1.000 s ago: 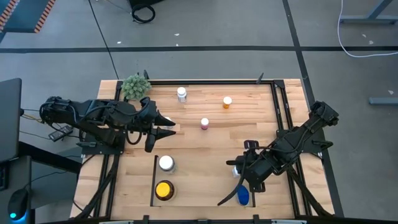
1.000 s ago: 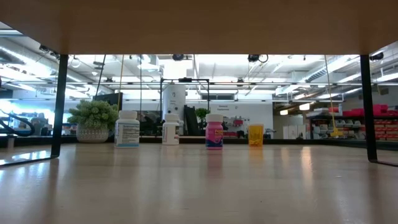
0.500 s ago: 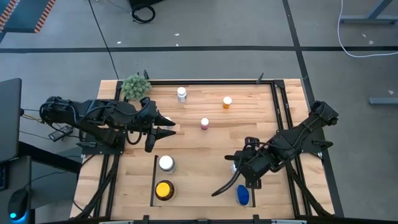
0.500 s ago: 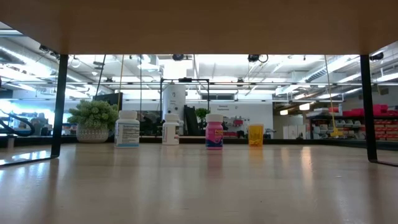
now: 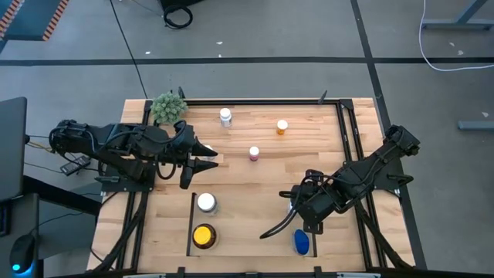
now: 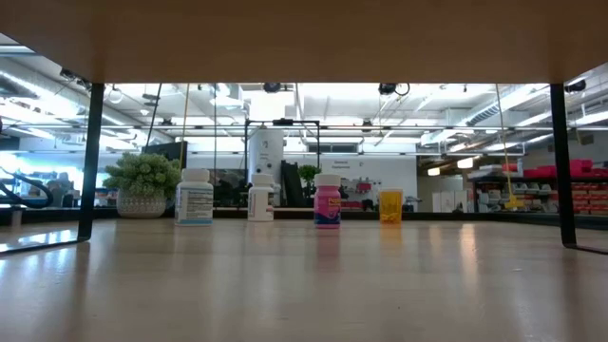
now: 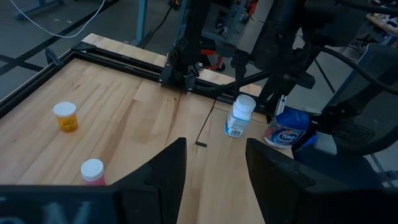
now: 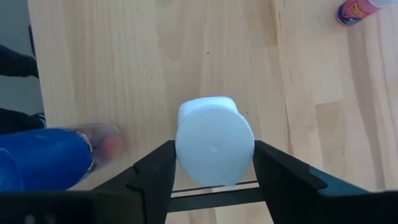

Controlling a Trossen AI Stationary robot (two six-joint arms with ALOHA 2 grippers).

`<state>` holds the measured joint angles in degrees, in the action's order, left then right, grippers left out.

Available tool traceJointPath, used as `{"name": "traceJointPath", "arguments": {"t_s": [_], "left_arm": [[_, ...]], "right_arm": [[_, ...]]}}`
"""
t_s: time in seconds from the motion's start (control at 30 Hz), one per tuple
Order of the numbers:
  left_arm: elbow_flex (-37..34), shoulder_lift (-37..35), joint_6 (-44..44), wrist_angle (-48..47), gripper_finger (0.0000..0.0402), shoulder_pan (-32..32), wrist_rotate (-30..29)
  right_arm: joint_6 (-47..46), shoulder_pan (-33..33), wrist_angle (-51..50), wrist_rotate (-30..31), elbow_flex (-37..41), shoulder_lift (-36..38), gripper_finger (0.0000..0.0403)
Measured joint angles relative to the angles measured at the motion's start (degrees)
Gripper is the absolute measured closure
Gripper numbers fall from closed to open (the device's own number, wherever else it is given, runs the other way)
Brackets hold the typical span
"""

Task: Pick and place medicine bottles onto shelf by color
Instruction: Adjust the white blue pill bottle on the shelf, then put the pink pill bottle on the shelf

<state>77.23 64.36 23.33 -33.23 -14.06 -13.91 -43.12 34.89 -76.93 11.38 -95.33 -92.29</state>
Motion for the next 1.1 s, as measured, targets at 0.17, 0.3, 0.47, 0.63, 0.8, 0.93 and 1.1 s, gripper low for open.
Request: {"name": "traceJointPath", "arguments": {"t_s": [0.17, 0.3, 0.47, 0.63, 0.8, 0.93, 1.1], "left_arm": [[0.0, 0.0, 0.0, 0.0, 0.023, 0.0, 0.0], [0.0, 0.0, 0.0, 0.0, 0.023, 0.0, 0.0], [0.0, 0.0, -0.5, 0.0, 0.023, 0.0, 0.0], [0.0, 0.0, -0.5, 0.0, 0.023, 0.0, -1.1], [0.0, 0.0, 0.7, 0.0, 0.023, 0.4, -5.9], [0.0, 0.0, 0.9, 0.0, 0.023, 1.3, -6.0], [0.0, -1.2, 1.5, -0.2, 0.023, 2.5, -5.9]], "right_arm": [[-0.5, 0.0, 0.0, 0.2, 0.0, 0.0, 0.0167], [-0.5, 0.0, 0.5, 0.2, 0.0, 0.0, 0.0155], [-0.4, 0.0, 0.3, 0.2, -2.4, 0.0, 0.0147], [1.6, 0.1, 0.2, 0.5, -7.8, 0.0, 0.0146], [4.5, -1.0, 0.0, 8.0, -11.9, 0.0, 0.0146], [4.8, -5.3, 1.3, 11.8, -12.1, 0.0, 0.0146], [5.2, -14.5, 3.2, 11.3, -12.0, 0.0, 0.0146]]}}
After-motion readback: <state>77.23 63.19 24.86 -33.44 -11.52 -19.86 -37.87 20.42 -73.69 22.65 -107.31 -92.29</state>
